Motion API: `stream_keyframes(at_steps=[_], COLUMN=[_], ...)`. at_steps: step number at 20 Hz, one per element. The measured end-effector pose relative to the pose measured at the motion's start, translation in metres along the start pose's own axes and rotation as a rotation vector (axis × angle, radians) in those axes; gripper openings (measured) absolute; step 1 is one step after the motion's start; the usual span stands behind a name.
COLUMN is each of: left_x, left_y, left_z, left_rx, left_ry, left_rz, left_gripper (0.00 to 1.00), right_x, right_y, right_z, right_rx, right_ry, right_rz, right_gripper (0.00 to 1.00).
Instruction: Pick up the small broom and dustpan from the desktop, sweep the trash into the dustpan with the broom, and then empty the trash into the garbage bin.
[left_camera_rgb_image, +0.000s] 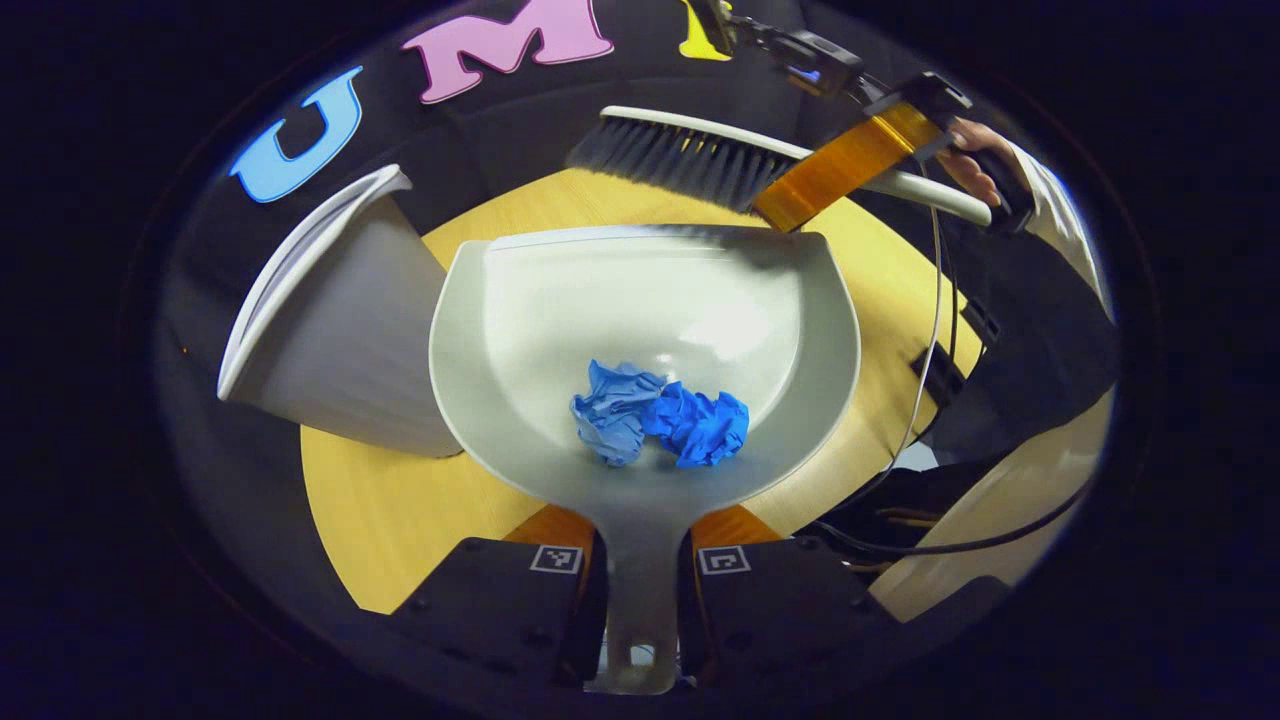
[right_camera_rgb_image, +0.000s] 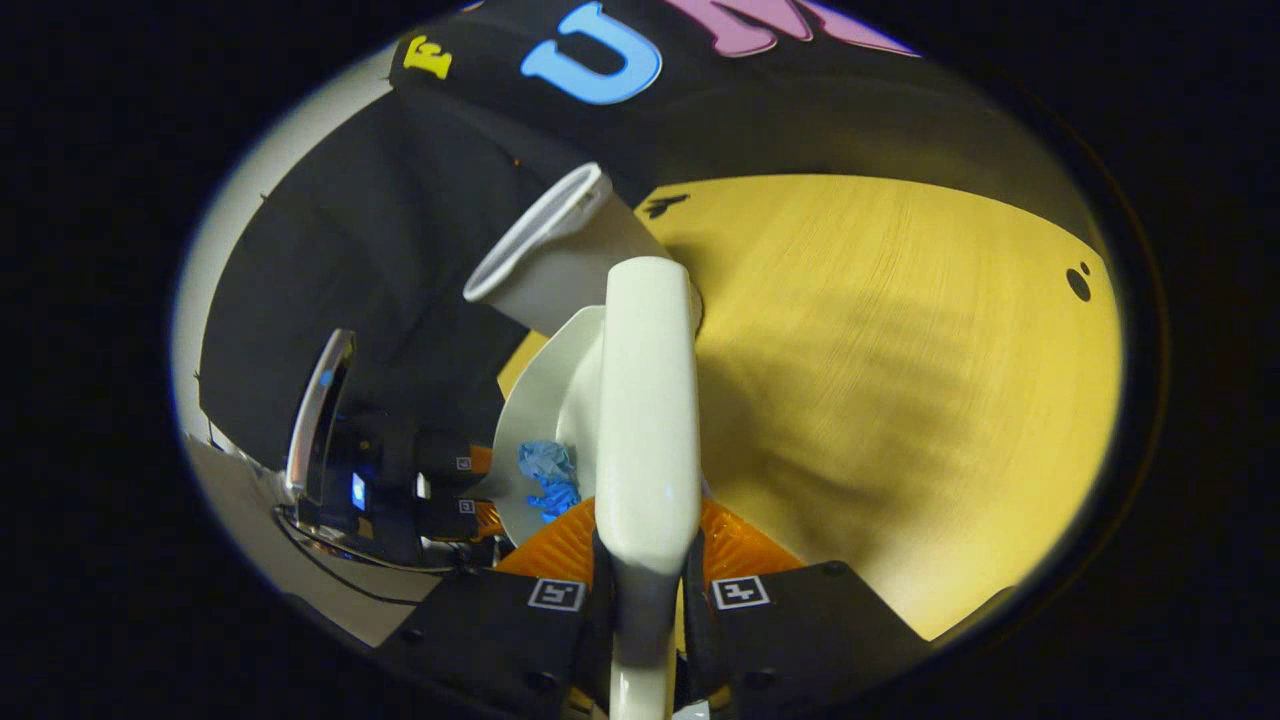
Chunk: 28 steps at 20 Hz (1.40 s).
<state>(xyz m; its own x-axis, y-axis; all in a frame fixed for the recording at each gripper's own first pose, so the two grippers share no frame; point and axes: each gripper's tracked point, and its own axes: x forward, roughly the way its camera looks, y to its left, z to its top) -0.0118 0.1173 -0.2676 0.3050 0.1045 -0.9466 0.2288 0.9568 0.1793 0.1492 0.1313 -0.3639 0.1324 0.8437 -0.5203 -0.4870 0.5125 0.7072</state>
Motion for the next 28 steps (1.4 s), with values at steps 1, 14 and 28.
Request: stream_keyframes(at_steps=[1,14,28], left_x=[-0.006,-0.062,-0.103], left_y=[-0.002,0.085,0.260], left_z=[0.004,0.083,0.017], left_rx=[-0.005,-0.136,0.186], left_ry=[-0.020,-0.286,0.078], left_rz=[0.001,0.212,0.832], left_gripper=[0.25,0.26,0.25], right_x=[-0.006,-0.037,-0.007], right_y=[-0.003,-0.014,-0.027], right_z=[0.000,-0.001,-0.036], right_rx=[0.015,0.008,0.033], right_ry=[-0.052,-0.432,-0.331], right_rz=[0.014,0.044,-0.030], right_gripper=[0.32,0.31,0.31])
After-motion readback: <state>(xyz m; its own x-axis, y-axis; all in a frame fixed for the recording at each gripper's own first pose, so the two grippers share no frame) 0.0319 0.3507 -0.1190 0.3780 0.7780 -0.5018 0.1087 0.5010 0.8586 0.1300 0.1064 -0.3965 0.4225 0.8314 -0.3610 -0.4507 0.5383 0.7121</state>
